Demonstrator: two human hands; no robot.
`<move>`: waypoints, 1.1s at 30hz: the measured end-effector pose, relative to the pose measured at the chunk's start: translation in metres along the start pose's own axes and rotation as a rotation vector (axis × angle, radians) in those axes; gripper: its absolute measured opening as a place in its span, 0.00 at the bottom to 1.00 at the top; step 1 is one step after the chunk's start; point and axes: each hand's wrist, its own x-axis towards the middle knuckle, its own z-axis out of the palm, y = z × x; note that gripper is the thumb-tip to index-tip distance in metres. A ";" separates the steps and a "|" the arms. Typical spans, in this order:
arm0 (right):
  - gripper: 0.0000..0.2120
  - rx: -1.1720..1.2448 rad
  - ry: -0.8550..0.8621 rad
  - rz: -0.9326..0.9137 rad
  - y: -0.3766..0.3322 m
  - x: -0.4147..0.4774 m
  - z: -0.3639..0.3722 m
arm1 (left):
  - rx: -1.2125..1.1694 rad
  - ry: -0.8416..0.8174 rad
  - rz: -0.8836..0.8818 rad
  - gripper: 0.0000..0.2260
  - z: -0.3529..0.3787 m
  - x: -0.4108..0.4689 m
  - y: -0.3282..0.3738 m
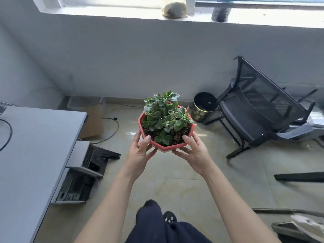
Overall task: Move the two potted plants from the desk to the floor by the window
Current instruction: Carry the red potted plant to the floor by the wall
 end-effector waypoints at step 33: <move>0.25 0.043 0.059 0.092 -0.104 0.354 -0.031 | -0.075 0.007 -0.118 0.27 0.016 0.377 0.030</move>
